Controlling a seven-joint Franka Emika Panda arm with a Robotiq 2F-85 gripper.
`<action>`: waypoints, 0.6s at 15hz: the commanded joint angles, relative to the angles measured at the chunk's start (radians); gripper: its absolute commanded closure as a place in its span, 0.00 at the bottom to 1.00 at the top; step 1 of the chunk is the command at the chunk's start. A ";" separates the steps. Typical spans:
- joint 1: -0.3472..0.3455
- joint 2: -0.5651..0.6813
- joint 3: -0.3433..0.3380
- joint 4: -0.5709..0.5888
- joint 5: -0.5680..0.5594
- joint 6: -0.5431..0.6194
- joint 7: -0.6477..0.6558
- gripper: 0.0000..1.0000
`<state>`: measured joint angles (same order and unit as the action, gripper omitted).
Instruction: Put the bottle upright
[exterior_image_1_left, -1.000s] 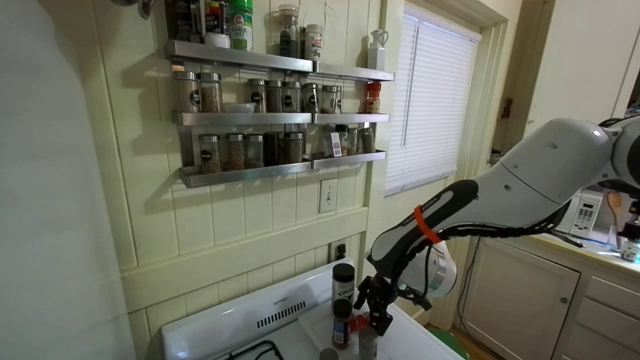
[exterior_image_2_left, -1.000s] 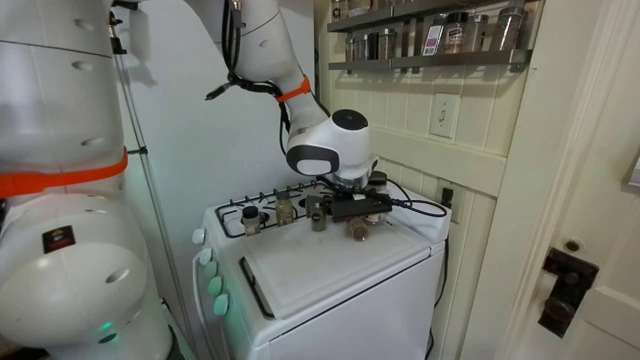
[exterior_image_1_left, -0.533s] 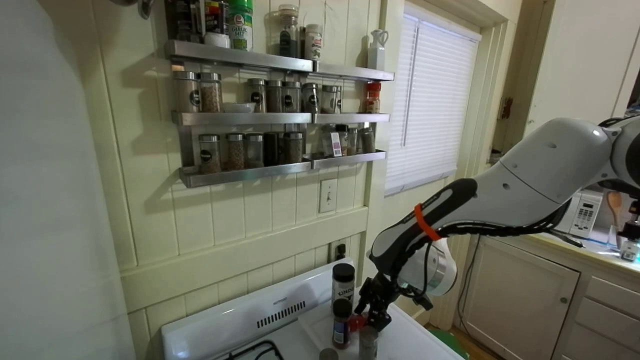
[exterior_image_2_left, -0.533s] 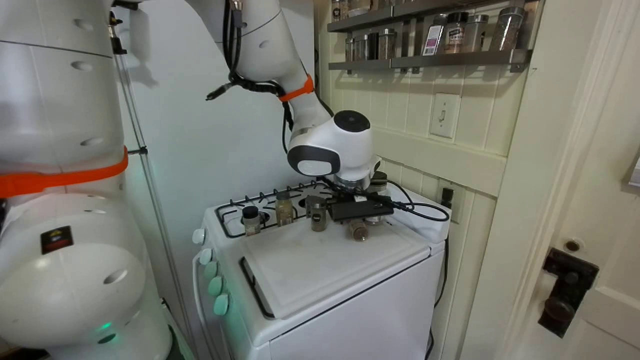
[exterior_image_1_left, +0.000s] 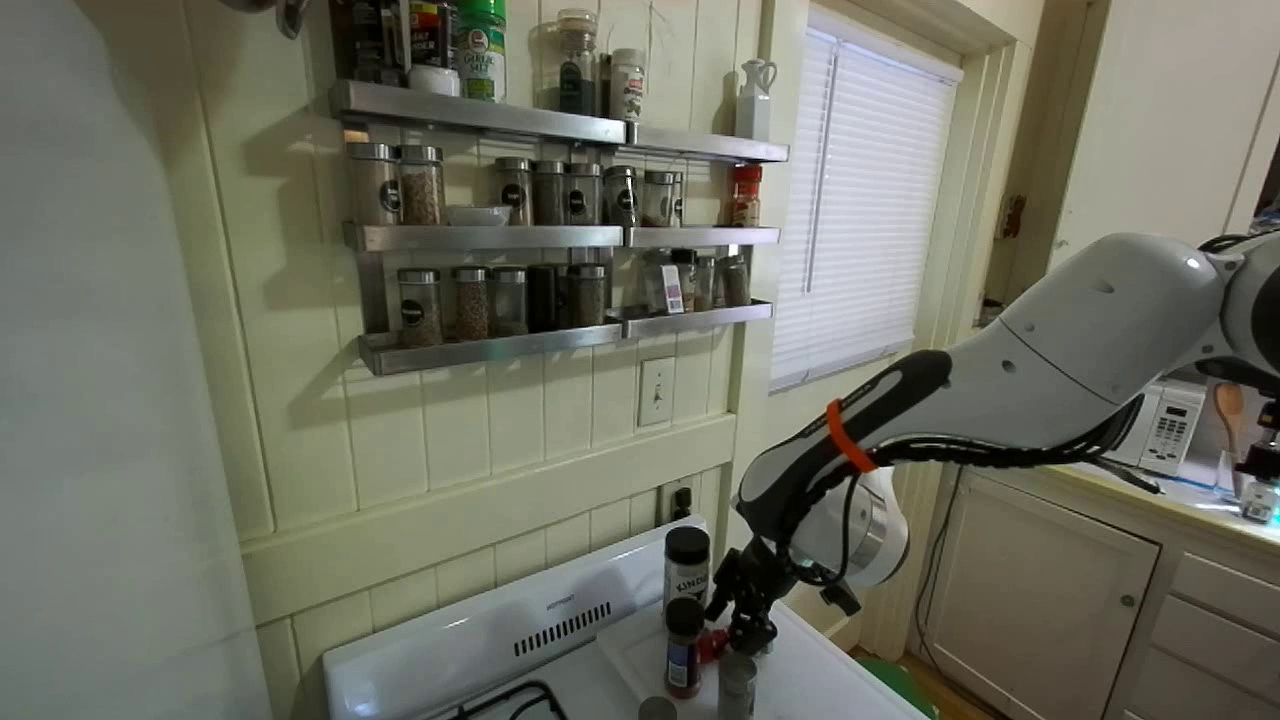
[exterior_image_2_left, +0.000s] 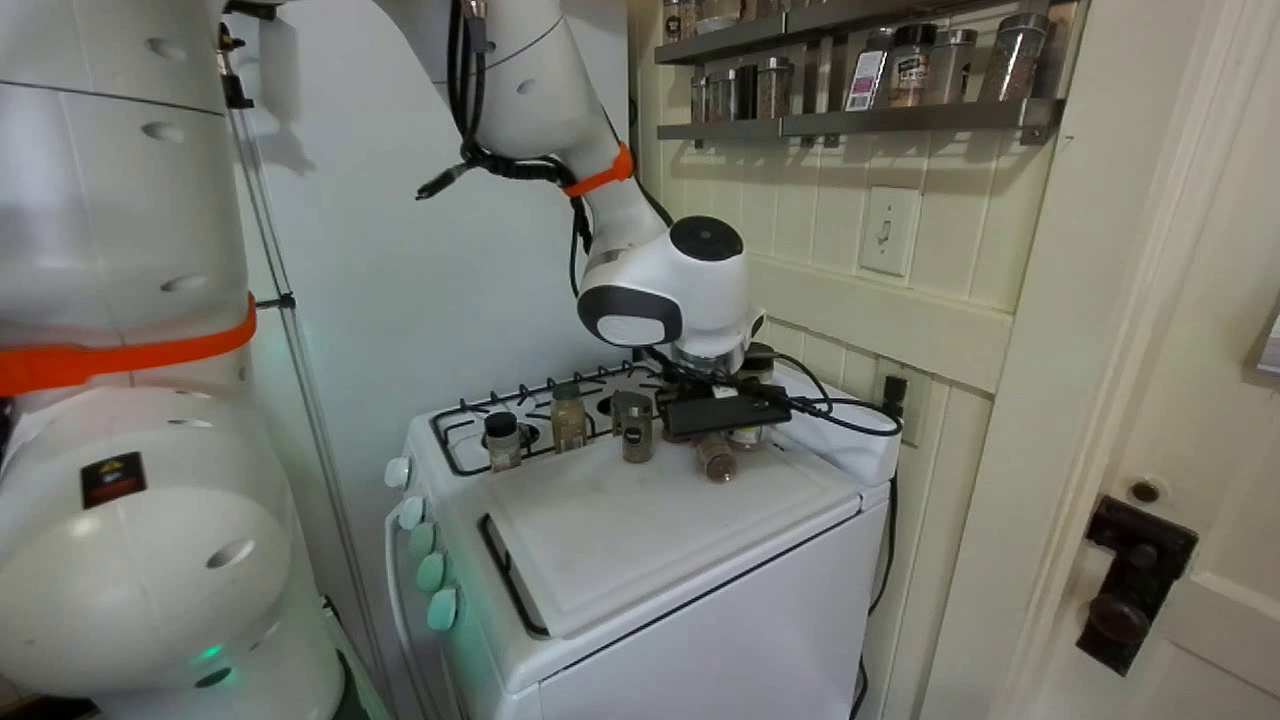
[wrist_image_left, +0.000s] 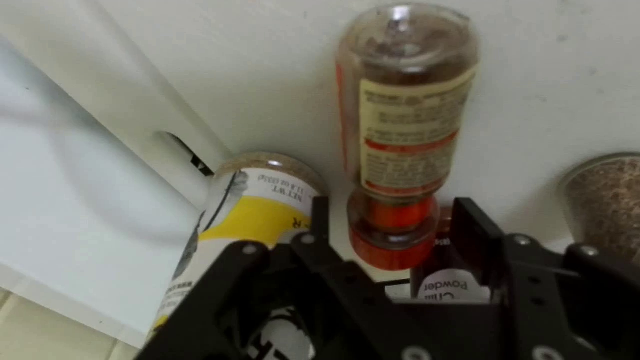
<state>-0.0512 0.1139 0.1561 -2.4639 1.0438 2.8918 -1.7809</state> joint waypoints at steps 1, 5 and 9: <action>-0.007 0.018 0.013 0.023 0.069 0.007 -0.079 0.34; -0.005 0.027 0.018 0.032 0.092 0.002 -0.106 0.37; -0.004 0.040 0.025 0.040 0.095 0.000 -0.118 0.38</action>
<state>-0.0511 0.1271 0.1673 -2.4457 1.0837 2.8918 -1.8344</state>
